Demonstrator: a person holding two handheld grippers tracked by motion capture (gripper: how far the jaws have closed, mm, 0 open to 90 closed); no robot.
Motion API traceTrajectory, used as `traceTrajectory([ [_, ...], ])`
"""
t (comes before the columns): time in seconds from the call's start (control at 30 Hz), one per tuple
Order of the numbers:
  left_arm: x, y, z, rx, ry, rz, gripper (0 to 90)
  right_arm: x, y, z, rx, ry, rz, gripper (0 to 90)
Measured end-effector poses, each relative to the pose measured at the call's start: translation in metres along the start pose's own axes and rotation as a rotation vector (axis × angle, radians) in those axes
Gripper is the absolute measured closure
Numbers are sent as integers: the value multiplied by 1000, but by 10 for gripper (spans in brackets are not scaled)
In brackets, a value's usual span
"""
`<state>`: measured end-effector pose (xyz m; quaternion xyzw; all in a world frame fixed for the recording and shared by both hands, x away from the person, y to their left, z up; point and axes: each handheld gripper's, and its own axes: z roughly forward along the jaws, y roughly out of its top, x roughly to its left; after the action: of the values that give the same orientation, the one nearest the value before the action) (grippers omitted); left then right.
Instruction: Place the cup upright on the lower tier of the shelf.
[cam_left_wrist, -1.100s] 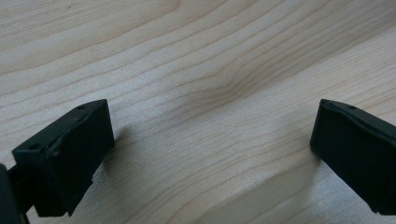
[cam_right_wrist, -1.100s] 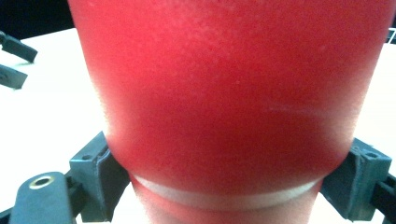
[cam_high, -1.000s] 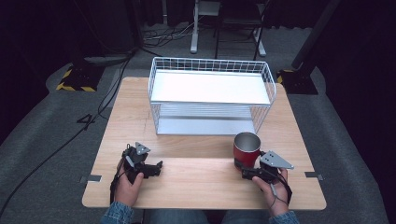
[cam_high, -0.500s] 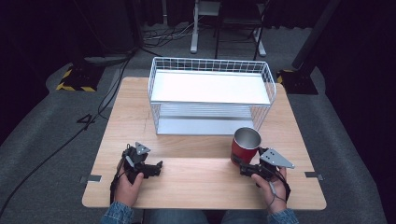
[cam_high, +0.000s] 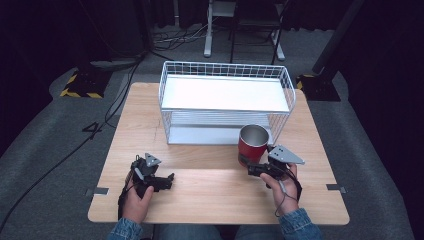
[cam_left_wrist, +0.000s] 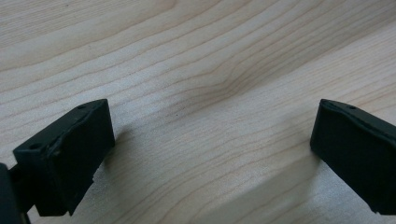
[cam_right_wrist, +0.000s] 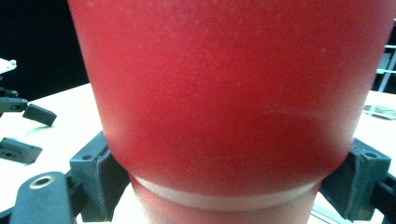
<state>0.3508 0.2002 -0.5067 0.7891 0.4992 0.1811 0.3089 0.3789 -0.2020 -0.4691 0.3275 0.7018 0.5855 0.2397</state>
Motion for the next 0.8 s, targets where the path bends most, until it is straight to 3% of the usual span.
traceTrajectory([
  [0.8, -2, -2, -2, 1, -12, 9, 1, 1, 15, 90, 29, 26, 18, 150],
])
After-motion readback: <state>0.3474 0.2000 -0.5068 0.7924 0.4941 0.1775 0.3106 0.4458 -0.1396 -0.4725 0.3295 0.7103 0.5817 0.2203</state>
